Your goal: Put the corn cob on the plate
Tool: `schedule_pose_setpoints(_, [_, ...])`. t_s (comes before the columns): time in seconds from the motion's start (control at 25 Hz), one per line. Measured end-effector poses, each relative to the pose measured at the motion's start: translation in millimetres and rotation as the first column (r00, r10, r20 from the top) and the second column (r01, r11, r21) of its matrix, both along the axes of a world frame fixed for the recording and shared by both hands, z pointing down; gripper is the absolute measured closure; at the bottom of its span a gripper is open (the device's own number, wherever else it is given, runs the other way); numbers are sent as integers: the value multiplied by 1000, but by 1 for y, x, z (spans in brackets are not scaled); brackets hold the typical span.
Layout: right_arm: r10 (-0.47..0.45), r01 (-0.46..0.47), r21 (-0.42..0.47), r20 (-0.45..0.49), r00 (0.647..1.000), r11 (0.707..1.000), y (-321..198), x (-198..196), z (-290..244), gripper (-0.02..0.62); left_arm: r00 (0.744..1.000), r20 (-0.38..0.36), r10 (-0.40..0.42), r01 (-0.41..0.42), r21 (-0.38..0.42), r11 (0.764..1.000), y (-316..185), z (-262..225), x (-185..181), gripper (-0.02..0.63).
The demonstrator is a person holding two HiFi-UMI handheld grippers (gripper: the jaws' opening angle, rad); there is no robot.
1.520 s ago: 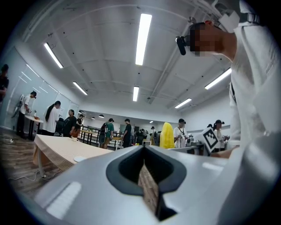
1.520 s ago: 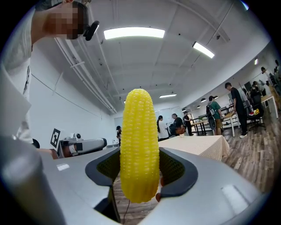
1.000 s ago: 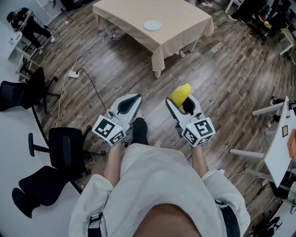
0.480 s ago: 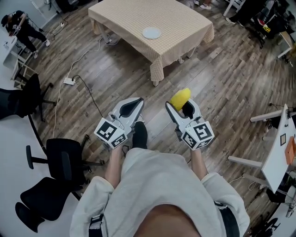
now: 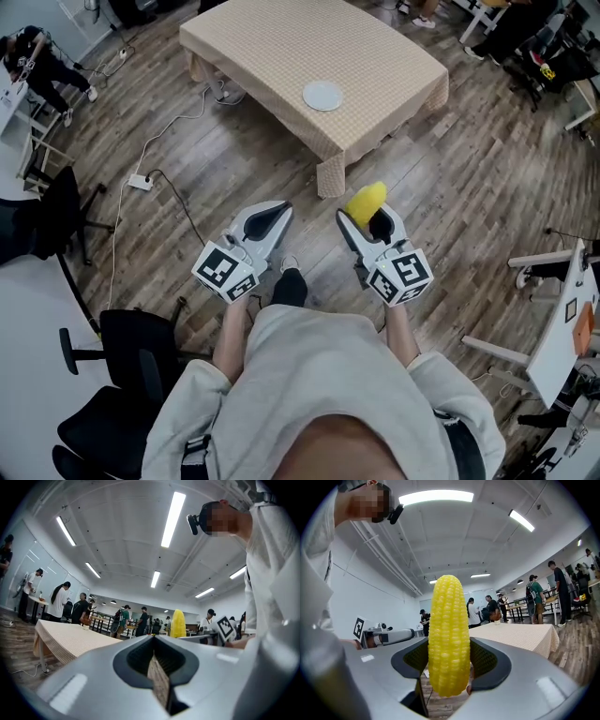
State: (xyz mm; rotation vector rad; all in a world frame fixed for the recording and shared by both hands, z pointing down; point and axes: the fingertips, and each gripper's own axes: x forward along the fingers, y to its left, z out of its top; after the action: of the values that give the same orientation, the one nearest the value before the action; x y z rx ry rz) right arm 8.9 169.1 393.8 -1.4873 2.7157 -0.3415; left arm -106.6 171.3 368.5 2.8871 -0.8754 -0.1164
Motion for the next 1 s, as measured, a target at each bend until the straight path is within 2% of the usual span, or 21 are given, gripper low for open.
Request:
schedule_pose_setpoints(0.36, [43, -43, 1, -31, 999, 999, -96, -32, -12, 337, 998, -37, 49, -49, 3, 999, -102, -8, -28, 598])
schedule_pose_setpoints(0.6, [90, -90, -4, -60, 994, 996, -126, -35, -7, 337, 995, -60, 80, -80, -8, 997, -137, 0, -39, 598])
schedule_pose_setpoints(1.0, [104, -107, -47, -52, 993, 993, -155, -23, 16, 337, 993, -40, 115, -116, -38, 993, -173, 15, -19, 598])
